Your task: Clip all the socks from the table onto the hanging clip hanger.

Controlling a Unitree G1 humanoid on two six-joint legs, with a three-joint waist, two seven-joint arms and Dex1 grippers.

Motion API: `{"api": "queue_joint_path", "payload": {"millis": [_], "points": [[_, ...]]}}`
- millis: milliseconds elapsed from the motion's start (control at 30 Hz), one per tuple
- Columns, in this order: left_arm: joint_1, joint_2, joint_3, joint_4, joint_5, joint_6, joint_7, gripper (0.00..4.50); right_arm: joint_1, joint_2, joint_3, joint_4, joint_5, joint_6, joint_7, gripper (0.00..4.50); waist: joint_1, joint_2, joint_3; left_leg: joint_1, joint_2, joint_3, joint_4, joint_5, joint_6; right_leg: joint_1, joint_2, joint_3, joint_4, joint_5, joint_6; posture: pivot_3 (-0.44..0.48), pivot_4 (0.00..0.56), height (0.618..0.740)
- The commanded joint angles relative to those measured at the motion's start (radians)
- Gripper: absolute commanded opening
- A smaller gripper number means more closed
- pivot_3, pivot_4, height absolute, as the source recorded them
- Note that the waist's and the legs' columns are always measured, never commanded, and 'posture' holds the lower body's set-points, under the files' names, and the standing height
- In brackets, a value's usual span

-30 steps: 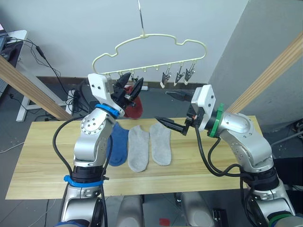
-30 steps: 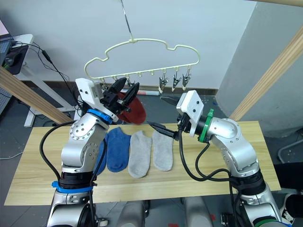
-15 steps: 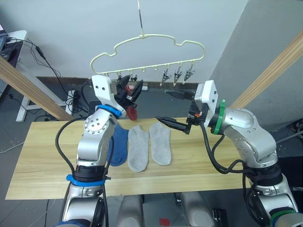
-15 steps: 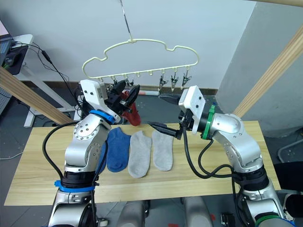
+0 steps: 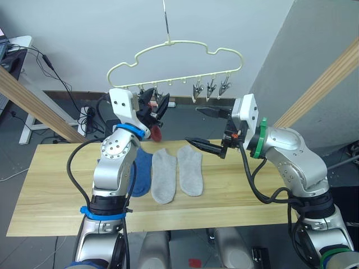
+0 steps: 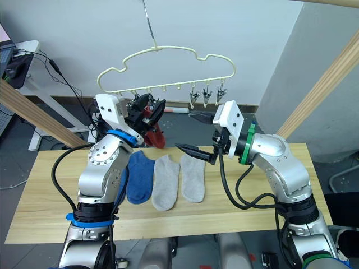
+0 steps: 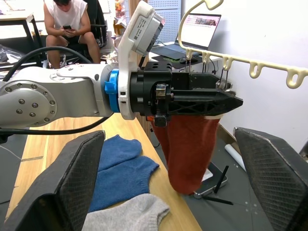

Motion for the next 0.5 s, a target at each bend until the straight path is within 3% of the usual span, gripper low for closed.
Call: {"api": "queue_joint_path", "payload": {"millis": [33, 67, 167, 333, 500], "points": [[-0.015, -0.006, -0.006, -0.008, 0.009, -0.023, -0.002, 2.43, -0.015, -0.010, -0.033, -0.024, 0.021, -0.004, 0.002, 4.50, 0.000, 0.000, 0.000, 0.000, 0.000, 0.000, 0.000, 0.000, 0.000, 0.000, 0.000, 0.000, 0.000, 0.000, 0.000, -0.076, 0.292, 0.735], [-0.015, -0.006, -0.007, -0.006, 0.008, -0.024, -0.003, 2.43, -0.014, -0.010, -0.034, -0.025, 0.022, -0.003, 0.001, 4.50, 0.000, 0.000, 0.000, 0.000, 0.000, 0.000, 0.000, 0.000, 0.000, 0.000, 0.000, 0.000, 0.000, 0.000, 0.000, -0.079, 0.293, 0.735], [-0.018, -0.007, -0.009, 0.003, 0.007, -0.031, -0.008, 1.86, -0.015, -0.010, -0.036, -0.027, 0.024, 0.000, -0.001, 4.50, 0.000, 0.000, 0.000, 0.000, 0.000, 0.000, 0.000, 0.000, 0.000, 0.000, 0.000, 0.000, 0.000, 0.000, 0.000, -0.079, 0.293, 0.735], [-0.026, -0.006, -0.007, 0.017, 0.006, -0.041, -0.015, 0.34, -0.009, -0.004, -0.045, -0.036, 0.030, 0.004, -0.016, 4.50, 0.000, 0.000, 0.000, 0.000, 0.000, 0.000, 0.000, 0.000, 0.000, 0.000, 0.000, 0.000, 0.000, 0.000, 0.000, -0.084, 0.291, 0.735], [-0.026, 0.003, 0.001, 0.026, 0.005, -0.049, -0.026, 0.29, 0.017, -0.006, -0.047, -0.065, 0.035, 0.017, -0.026, 4.50, 0.000, 0.000, 0.000, 0.000, 0.000, 0.000, 0.000, 0.000, 0.000, 0.000, 0.000, 0.000, 0.000, 0.000, 0.000, -0.086, 0.290, 0.735]]}}
